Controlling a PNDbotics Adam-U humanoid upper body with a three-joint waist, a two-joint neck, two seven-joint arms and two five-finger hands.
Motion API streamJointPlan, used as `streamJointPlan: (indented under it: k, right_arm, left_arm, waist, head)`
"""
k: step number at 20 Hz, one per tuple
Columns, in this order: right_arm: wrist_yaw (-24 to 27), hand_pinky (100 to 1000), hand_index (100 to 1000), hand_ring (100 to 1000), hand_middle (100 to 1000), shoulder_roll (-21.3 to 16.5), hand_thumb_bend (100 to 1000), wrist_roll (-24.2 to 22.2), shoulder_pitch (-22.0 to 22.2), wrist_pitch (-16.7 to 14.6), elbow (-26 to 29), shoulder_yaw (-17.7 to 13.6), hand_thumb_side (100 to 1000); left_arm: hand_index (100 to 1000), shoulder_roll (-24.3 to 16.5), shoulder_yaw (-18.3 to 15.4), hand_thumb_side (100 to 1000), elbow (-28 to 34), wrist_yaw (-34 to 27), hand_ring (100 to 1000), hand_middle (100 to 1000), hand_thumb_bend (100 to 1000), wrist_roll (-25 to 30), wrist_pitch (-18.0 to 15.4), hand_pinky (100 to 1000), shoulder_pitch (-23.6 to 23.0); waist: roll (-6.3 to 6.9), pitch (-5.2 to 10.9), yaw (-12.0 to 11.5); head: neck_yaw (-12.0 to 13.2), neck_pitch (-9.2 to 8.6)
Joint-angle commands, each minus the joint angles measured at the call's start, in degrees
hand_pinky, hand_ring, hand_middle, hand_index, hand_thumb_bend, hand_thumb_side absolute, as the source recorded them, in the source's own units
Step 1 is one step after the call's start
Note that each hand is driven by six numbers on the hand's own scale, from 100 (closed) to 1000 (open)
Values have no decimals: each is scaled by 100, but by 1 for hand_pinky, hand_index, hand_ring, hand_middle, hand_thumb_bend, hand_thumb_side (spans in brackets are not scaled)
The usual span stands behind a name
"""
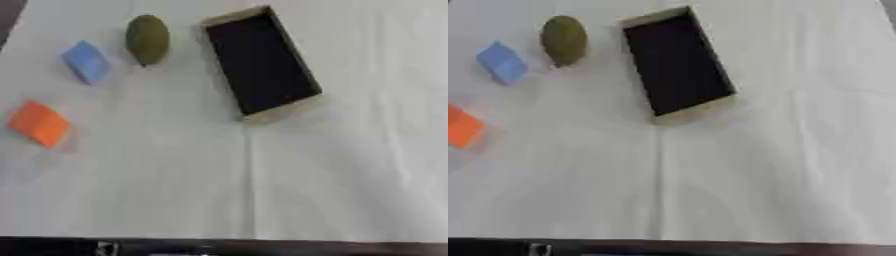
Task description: Pick up objects on the table and place them in the box.
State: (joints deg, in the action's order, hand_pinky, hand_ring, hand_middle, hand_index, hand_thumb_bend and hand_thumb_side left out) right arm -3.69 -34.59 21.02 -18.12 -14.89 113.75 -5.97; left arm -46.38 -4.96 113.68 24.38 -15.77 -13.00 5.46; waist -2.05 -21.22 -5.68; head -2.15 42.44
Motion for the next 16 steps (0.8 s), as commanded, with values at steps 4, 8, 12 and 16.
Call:
streamJointPlan:
  k: [4, 8, 12, 16]
  right_arm:
    - [-36, 855, 895, 812, 754, -174, 100, 33, -18, 12, 84, -72, 622]
    - [-45, 855, 894, 812, 754, -194, 100, 35, -1, 10, 84, -73, 622]
    - [-51, 855, 894, 811, 754, -214, 100, 28, 13, 13, 84, -67, 622]
    - [-55, 854, 894, 810, 754, -237, 100, 20, 27, 15, 84, -63, 621]
  left_arm:
    - [917, -300, -178, 400, 91, 314, 789, 782, 371, 826, -8, 835, 11]
    - [923, -522, -121, 376, 91, 492, 825, 811, 444, 1466, 59, 854, -69]
    - [921, -723, -23, 351, 91, 716, 851, 838, 510, 2357, 81, 872, -48]
    - [932, -865, 4, 274, 91, 808, 866, 866, 552, 3092, 131, 884, 58]
  waist:
    - [22, 146, -52]
    - [30, 156, -91]
    - [52, 168, -126]
    - [78, 179, -150]
  head:
    - [-127, 10]
    - [-189, 18]
    - [-194, 45]
    - [-160, 77]
